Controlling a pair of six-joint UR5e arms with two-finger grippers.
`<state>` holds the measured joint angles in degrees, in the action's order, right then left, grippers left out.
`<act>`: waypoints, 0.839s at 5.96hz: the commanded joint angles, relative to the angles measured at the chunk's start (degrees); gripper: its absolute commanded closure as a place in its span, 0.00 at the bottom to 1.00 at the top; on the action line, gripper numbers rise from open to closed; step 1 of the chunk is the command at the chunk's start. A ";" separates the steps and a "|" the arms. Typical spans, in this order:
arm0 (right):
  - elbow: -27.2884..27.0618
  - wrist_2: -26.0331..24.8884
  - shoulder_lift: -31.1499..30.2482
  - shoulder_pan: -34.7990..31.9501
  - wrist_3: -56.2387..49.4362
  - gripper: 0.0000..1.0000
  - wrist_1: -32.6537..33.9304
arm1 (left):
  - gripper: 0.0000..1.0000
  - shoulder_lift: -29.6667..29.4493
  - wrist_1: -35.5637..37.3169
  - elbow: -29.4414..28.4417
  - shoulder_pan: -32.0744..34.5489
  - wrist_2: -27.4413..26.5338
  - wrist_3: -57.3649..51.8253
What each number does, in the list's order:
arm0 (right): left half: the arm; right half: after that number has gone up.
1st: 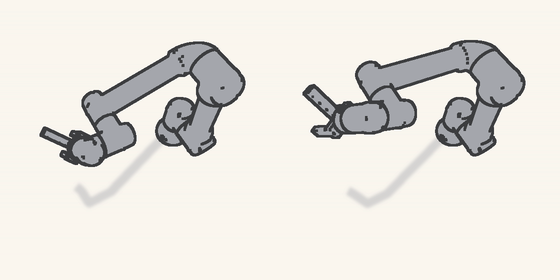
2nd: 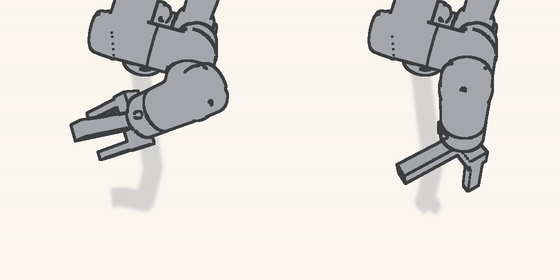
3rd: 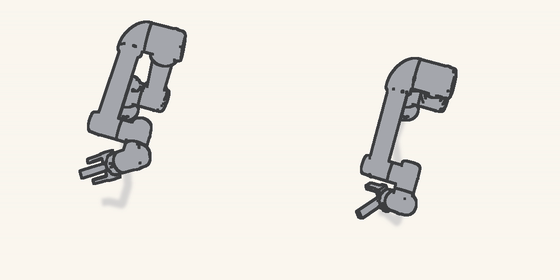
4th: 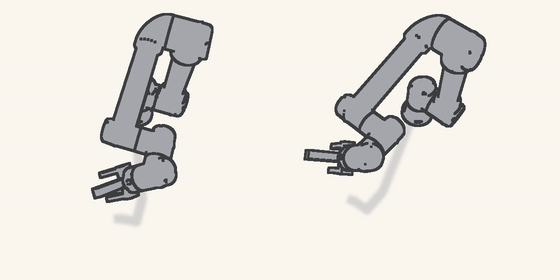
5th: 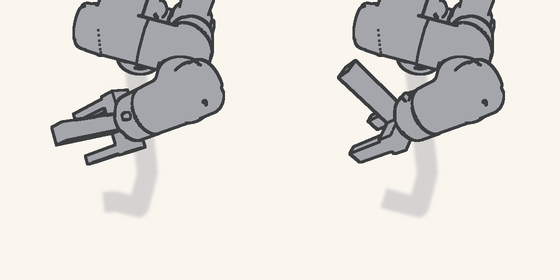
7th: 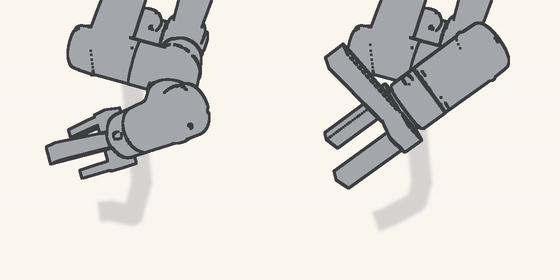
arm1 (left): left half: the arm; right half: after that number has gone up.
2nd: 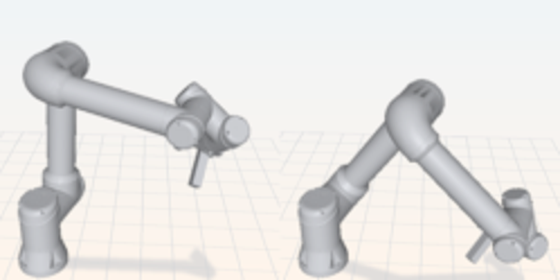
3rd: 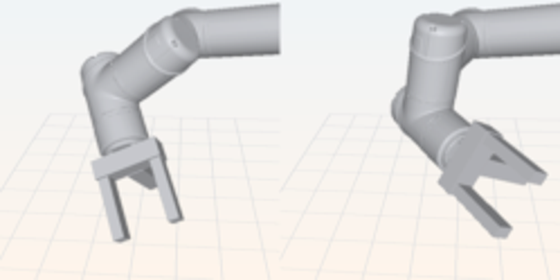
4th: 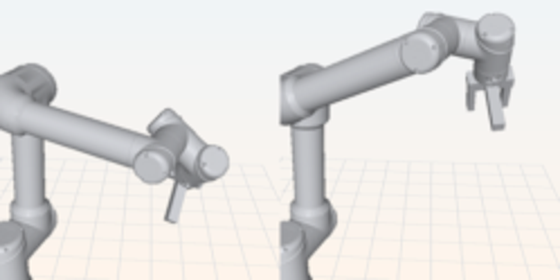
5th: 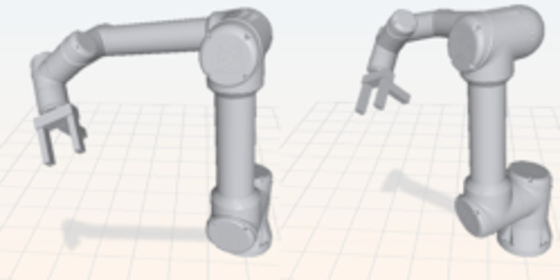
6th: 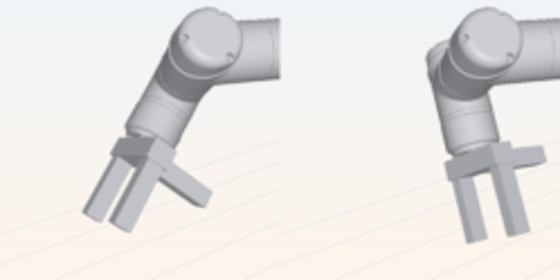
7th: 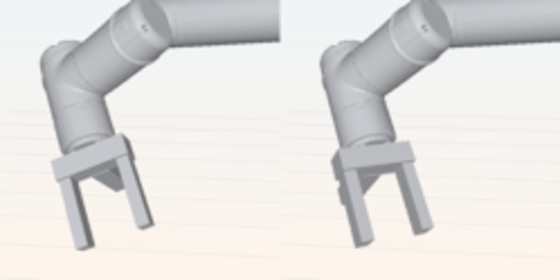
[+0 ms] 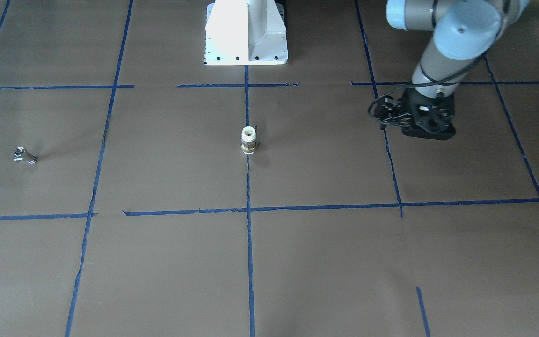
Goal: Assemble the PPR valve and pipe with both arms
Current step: 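Set the valve upright at table center, open left gripper, withdraw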
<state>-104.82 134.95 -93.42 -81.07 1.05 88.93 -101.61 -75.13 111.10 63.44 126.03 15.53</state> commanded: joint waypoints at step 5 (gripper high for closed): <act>-2.92 -1.79 7.90 14.77 29.73 0.00 -5.07 | 0.00 21.53 -5.70 -7.29 30.07 6.06 -27.58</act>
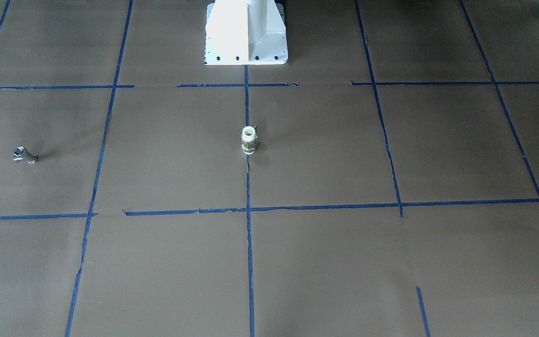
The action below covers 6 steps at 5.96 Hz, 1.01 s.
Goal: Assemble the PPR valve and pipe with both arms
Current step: 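Lower the right gripper onto the chrome pipe fitting and grasp it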
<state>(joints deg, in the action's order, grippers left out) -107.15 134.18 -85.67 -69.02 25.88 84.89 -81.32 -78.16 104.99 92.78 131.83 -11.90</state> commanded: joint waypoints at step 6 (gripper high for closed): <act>4.31 -11.84 -9.77 14.35 8.87 0.03 -20.99 | 0.00 0.99 -3.05 -1.46 0.65 3.69 1.79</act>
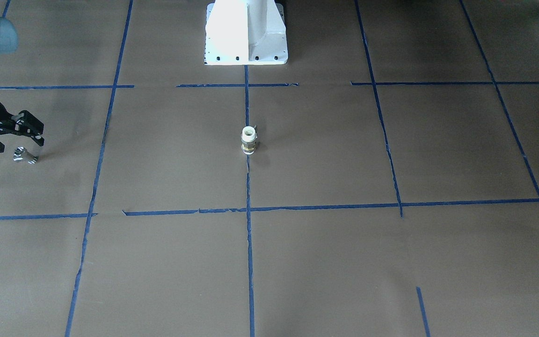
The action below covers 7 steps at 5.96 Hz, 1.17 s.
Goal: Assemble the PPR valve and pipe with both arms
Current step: 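Lower the right gripper onto the chrome pipe fitting and grasp it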
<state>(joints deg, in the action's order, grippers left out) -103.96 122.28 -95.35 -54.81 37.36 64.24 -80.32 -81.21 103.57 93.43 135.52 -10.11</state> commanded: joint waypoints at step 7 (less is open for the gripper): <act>3.85 -0.29 -0.10 0.14 -4.84 0.75 -0.17 | 0.00 0.08 0.00 0.14 0.00 0.01 0.00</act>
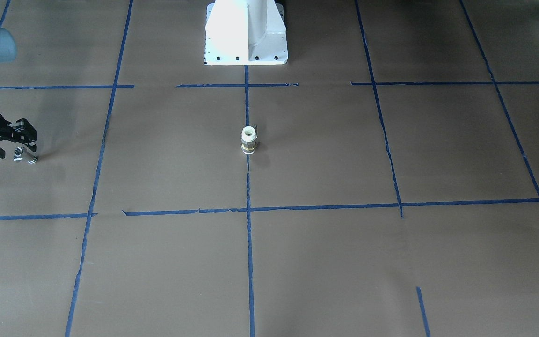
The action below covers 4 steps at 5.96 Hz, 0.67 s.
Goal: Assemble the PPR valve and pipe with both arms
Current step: 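Lower the right gripper onto the chrome pipe fitting and grasp it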
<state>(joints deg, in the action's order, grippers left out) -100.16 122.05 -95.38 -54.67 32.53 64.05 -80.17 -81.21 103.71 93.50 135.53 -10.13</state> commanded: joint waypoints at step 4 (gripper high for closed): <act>-4.04 0.82 0.55 -0.61 0.26 0.97 1.16 | 0.00 -0.07 0.00 0.09 -0.07 0.00 0.11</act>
<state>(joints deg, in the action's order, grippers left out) -101.86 122.58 -95.17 -54.98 32.70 64.49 -80.24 -81.21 103.79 93.43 135.53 -10.08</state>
